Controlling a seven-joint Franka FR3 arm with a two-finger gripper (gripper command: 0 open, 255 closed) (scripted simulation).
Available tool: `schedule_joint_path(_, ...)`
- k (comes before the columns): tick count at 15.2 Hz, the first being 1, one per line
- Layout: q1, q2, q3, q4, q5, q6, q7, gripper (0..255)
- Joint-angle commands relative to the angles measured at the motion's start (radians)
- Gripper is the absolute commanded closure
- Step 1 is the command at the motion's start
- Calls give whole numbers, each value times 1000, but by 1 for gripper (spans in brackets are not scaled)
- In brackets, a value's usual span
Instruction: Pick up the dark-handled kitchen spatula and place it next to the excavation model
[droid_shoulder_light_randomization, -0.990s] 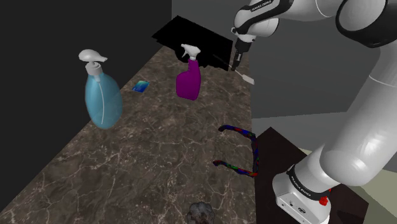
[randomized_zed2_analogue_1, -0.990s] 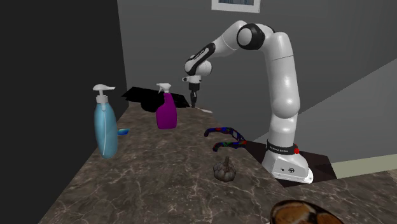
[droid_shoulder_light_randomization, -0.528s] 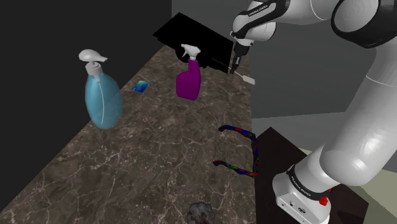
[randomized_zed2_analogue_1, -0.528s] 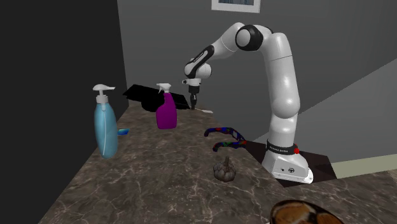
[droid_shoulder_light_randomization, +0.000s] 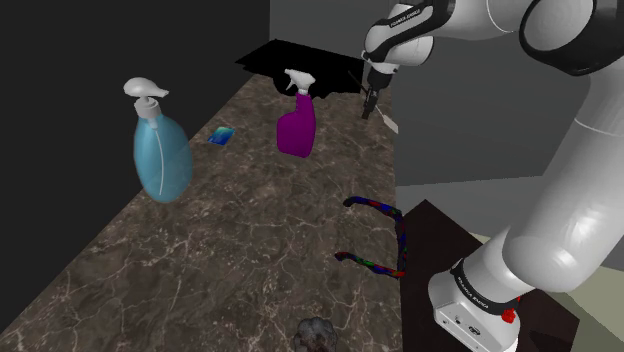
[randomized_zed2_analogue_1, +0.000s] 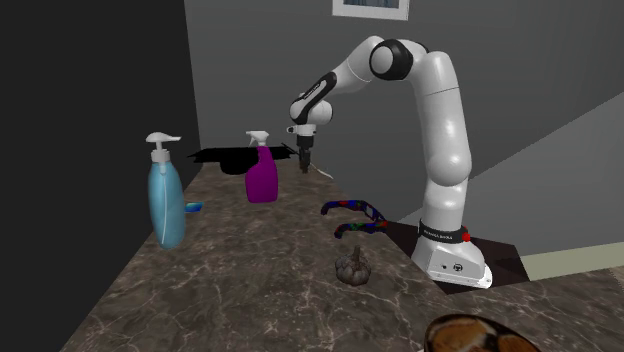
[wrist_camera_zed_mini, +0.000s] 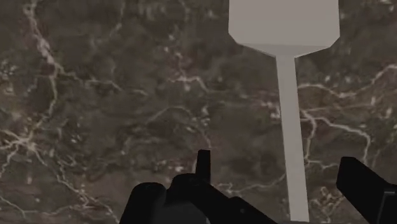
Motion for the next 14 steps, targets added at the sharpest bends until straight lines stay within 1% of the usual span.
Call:
schedule_joint_path(1,0,0,0,0,0,0,0,0)
schedule_joint_path(2,0,1,0,0,0,1,0,0)
schedule_joint_path(6,5,-61,-12,49,-32,-107,21,0)
schedule_joint_path(14,5,-61,-12,49,-32,-107,21,0)
